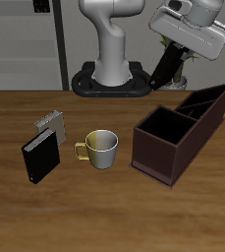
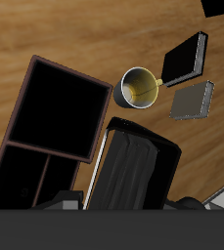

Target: Place the left black book into the left desk caddy's left compartment

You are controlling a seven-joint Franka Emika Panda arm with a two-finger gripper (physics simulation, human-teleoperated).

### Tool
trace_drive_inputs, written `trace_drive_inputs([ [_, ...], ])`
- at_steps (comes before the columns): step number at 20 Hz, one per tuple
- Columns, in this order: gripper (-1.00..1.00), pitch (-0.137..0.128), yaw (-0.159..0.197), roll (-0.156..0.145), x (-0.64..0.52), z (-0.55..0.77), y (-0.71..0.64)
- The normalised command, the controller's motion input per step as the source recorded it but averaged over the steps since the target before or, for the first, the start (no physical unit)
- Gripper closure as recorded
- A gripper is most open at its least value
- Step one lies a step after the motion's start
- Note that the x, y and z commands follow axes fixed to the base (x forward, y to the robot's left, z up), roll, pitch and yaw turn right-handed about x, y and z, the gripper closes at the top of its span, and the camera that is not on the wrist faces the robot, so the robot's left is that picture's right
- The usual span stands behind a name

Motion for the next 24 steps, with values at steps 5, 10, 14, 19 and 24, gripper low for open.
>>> trace_drive_inputs([
  [5,1.00,0.007,-0.028,-0.002,-0.25,-0.16,0.22],
  [10,1.00,-0.032,-0.024,0.014,-0.23,-0.01,0.25],
  [14,1.00,-0.018,-0.008,0.107,-0.32,-0.07,0.57],
  [19,1.00,-0.046,-0.036,0.105,-0.33,0.00,0.51],
  [24,1.00,0.000,-0.041,0.019,-0.21,-0.11,0.14],
])
